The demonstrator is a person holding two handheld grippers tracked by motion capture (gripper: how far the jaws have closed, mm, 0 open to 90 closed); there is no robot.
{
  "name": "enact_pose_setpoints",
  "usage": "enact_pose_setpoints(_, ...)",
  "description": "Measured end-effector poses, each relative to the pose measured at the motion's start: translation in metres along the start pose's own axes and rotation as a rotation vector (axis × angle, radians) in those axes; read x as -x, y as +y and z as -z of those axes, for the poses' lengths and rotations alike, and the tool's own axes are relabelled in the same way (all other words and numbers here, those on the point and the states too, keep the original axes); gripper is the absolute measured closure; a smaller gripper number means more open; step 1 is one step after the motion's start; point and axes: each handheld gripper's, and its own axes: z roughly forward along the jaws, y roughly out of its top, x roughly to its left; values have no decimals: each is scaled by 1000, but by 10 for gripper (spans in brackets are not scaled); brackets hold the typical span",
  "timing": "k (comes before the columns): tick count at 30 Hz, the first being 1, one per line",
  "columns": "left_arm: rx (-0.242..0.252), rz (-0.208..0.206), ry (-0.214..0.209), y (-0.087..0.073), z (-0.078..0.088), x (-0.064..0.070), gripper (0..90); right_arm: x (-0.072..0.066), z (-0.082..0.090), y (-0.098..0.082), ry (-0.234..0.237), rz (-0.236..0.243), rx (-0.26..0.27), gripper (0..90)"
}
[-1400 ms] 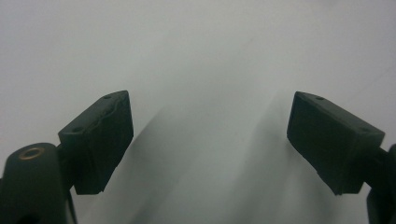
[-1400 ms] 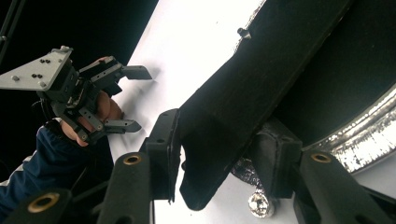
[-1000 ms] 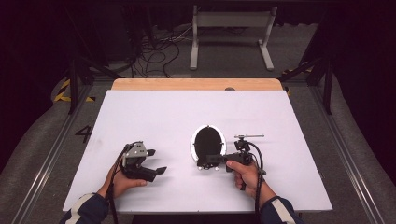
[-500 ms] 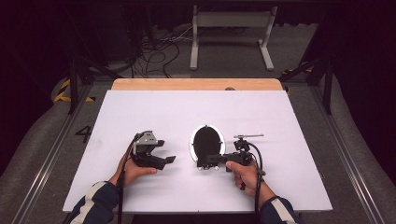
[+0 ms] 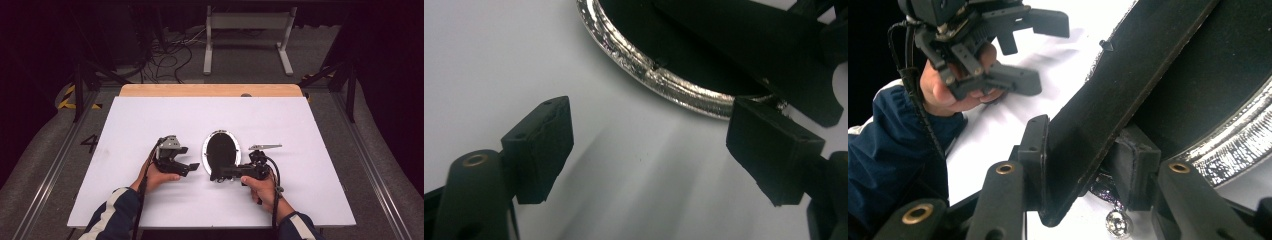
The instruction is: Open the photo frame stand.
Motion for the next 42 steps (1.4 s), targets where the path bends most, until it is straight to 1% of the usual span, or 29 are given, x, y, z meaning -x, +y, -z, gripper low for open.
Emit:
enact_pose_setpoints(1,8,-8,3,2,0,-1,213,0,0,0,-2,5,-2,627)
enact_pose_setpoints(2,22,7,8,3,-1,-1,219,-1,0,0,-5,6,-3,627)
enact_pose_setpoints(3,29,-2,5,4,-2,-2,225,-2,0,0,-7,9,-3,627)
enact_pose_setpoints(4,32,15,-1,5,-4,-3,225,-2,0,0,-7,14,-2,628)
enact_pose_setpoints(5,34,19,-12,7,-6,-4,219,-2,0,0,-8,20,-4,628)
enact_pose_setpoints(6,37,34,-20,8,-9,-4,217,-2,0,0,-9,29,-6,628)
enact_pose_setpoints(7,37,34,-20,8,-9,-4,216,-3,0,0,-9,38,-4,628)
enact_pose_setpoints(8,43,32,-37,11,-13,-4,216,-3,1,0,-10,44,-4,628)
enact_pose_setpoints(9,48,39,-42,12,-14,-3,221,-4,1,0,-11,48,-5,628)
enact_pose_setpoints(11,48,31,-42,13,-16,-2,233,-4,1,0,-13,57,-5,629)
enact_pose_setpoints(13,46,34,-47,15,-19,-1,248,-5,1,1,-15,83,-16,631)
enact_pose_setpoints(14,45,32,-56,16,-21,-2,257,-5,2,1,-17,93,-20,632)
enact_pose_setpoints(15,45,38,-69,17,-23,-1,258,-6,2,0,-17,102,-24,634)
enact_pose_setpoints(16,44,42,-75,17,-24,0,254,-6,2,0,-19,114,-23,636)
enact_pose_setpoints(18,38,39,-80,18,-26,2,249,-6,3,0,-20,121,-30,640)
enact_pose_setpoints(21,31,45,-100,18,-28,2,257,-7,3,-1,-19,138,-25,641)
enact_pose_setpoints(23,34,60,-124,18,-29,2,272,-7,3,-1,-17,142,-27,641)
enact_pose_setpoints(25,36,85,-151,17,-32,1,275,-7,4,-1,-17,155,-26,641)
enact_pose_setpoints(26,36,85,-151,17,-32,1,275,-8,4,-1,-17,165,-27,641)
enact_pose_setpoints(27,33,90,-167,17,-34,0,279,-9,4,-1,-23,177,-27,644)
enact_pose_setpoints(28,36,99,-179,17,-33,0,298,-9,4,-1,-22,175,-28,645)
enact_pose_setpoints(31,45,102,-206,17,-32,-1,339,-11,4,-1,-23,190,-32,651)
enact_pose_setpoints(33,44,95,-207,17,-32,-1,353,-11,5,-1,-22,195,-33,652)
enact_pose_setpoints(37,53,97,-210,18,-29,0,377,-12,5,-2,-20,202,-36,655)
enact_pose_setpoints(38,59,94,-215,18,-28,0,385,-13,5,-2,-24,209,-37,656)
enact_pose_setpoints(39,64,76,-214,18,-27,-1,387,-13,6,-2,-27,211,-38,656)
enact_pose_setpoints(40,72,86,-217,19,-25,1,399,-13,6,-2,-28,213,-40,656)
enact_pose_setpoints(41,81,73,-221,19,-24,1,411,-13,6,-3,-29,217,-42,656)
enact_pose_setpoints(42,92,79,-226,20,-22,2,417,-13,7,-3,-31,216,-44,657)
